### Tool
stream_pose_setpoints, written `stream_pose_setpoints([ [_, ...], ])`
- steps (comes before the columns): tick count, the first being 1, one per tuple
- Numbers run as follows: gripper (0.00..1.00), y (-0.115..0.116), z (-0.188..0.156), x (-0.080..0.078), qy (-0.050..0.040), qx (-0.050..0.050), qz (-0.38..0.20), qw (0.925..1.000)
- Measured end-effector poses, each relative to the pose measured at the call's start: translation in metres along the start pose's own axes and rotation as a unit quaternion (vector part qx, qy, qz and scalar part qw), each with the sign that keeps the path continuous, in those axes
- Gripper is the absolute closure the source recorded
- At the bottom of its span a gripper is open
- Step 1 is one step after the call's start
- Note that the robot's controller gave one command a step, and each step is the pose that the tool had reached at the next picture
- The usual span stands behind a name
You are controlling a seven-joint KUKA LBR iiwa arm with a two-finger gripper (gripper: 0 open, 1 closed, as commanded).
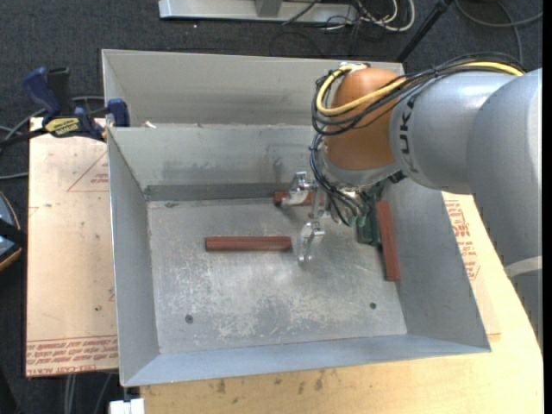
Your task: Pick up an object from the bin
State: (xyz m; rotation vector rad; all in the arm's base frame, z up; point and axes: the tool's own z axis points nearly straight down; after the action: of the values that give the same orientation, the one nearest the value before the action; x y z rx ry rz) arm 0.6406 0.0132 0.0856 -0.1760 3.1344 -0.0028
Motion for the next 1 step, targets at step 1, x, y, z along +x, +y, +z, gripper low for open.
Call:
stream_pose_setpoints([
  [1,1.0,0.0538,0.0051,-0.0075,-0.0043,-0.002,0.005,1.0],
])
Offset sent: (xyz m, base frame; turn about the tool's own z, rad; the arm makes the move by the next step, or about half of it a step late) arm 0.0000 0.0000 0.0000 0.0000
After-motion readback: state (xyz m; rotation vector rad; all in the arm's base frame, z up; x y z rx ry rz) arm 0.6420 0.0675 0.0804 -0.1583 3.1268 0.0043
